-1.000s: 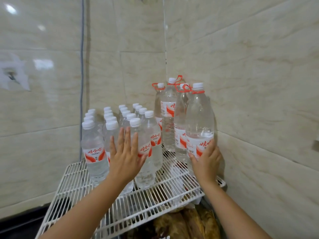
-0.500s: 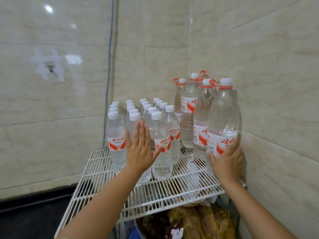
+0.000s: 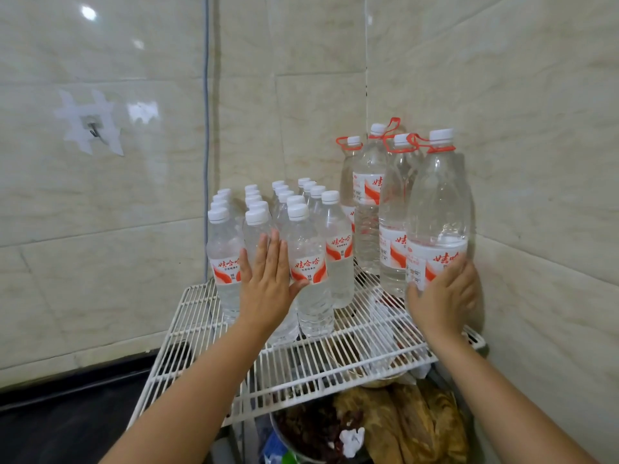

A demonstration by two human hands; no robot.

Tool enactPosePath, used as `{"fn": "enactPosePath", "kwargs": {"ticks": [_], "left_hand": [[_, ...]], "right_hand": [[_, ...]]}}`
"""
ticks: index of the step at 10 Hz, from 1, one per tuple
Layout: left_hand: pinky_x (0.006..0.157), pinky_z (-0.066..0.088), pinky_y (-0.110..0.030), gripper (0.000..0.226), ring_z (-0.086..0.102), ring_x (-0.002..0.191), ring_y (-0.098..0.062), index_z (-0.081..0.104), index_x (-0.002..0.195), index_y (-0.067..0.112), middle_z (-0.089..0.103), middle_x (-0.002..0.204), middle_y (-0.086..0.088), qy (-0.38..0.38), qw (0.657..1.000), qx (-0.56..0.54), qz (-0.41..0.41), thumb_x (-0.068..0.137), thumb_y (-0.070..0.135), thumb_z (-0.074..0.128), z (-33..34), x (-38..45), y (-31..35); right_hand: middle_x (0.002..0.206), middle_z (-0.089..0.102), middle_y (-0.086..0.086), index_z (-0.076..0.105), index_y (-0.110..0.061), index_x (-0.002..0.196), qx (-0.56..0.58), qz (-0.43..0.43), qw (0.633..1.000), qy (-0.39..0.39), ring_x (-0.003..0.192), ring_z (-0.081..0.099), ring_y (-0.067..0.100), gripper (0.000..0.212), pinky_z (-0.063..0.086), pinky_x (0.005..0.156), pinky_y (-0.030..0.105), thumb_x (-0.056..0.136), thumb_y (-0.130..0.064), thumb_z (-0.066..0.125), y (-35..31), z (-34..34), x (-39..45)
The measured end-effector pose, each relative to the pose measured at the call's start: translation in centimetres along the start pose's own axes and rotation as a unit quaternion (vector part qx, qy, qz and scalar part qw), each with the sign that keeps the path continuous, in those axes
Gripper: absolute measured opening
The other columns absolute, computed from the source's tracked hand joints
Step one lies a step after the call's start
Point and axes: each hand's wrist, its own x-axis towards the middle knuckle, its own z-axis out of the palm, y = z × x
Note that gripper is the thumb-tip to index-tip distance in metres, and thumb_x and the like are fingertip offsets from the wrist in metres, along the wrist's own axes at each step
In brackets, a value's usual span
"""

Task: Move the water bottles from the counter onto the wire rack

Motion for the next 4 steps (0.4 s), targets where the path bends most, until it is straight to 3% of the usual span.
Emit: {"fn": "enactPosePath", "kwargs": {"ticks": [3, 4], "left_hand": [[0.114, -0.015, -0.046, 0.079, -0.020, 0.142, -0.020, -0.014, 0.145, 0.008, -0.025, 0.153, -0.007, -0.009, 0.999, 0.039, -0.008, 0.091, 0.063, 0.004, -0.1, 0.3, 1.1], [0.114, -0.013, -0.046, 0.079, -0.019, 0.142, -0.020, -0.013, 0.145, 0.011, -0.023, 0.153, -0.007, 0.001, 0.999, 0.041, -0.002, 0.090, 0.063, 0.007, 0.4, 0.1, 1.1]], "right_hand": [[0.153, 0.002, 0.023, -0.001, 0.000, 0.145, 0.035, -0.028, 0.999, 0.022, 0.142, 0.004, 0.037, 0.094, 0.008, 0.115, 0.049, 0.083, -0.029, 0.063, -0.5, -0.5, -0.1], [0.147, 0.018, 0.029, 0.022, 0.005, 0.140, 0.108, -0.107, 0.983, 0.108, 0.137, 0.018, 0.042, 0.077, 0.018, 0.114, 0.051, 0.083, -0.029, 0.061, -1.9, -2.4, 0.2]]}}
